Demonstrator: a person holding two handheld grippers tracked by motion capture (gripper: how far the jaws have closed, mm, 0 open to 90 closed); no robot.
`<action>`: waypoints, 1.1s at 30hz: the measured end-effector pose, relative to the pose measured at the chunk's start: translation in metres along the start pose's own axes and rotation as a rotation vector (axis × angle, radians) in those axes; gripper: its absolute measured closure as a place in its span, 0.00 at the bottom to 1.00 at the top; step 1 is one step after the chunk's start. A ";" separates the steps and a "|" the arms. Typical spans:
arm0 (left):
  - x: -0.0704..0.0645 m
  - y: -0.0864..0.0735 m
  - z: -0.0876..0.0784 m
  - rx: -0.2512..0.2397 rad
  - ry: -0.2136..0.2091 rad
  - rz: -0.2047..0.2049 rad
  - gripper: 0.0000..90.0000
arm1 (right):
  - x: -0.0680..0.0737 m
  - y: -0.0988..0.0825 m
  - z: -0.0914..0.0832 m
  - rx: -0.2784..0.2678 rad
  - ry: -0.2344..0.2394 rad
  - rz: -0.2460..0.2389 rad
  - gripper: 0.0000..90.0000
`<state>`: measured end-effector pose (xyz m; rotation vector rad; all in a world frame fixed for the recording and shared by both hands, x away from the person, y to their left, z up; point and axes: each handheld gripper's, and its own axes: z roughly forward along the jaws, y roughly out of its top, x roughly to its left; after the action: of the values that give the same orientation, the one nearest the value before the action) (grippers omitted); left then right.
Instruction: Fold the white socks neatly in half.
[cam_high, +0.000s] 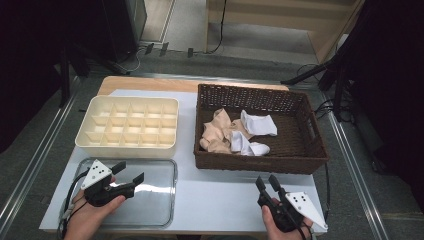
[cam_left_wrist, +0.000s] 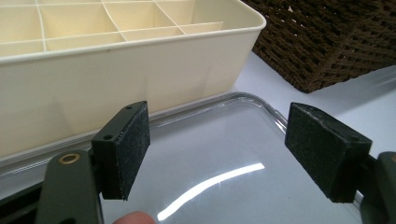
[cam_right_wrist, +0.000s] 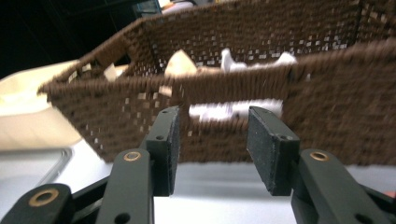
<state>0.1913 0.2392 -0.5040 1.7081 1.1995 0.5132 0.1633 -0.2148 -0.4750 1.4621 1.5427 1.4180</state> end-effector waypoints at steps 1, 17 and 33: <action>0.000 0.000 0.001 -0.001 0.000 0.001 0.26 | -0.001 0.004 0.000 -0.002 0.002 -0.001 0.62; 0.003 -0.005 0.002 -0.004 -0.009 0.002 0.26 | -0.006 0.044 0.028 0.008 0.001 -0.052 0.64; 0.007 -0.006 0.000 -0.012 -0.008 -0.008 0.26 | -0.008 0.069 0.070 0.059 -0.018 -0.095 0.67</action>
<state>0.1917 0.2461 -0.5102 1.6931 1.1949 0.5066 0.2519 -0.2125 -0.4318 1.4117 1.6331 1.3115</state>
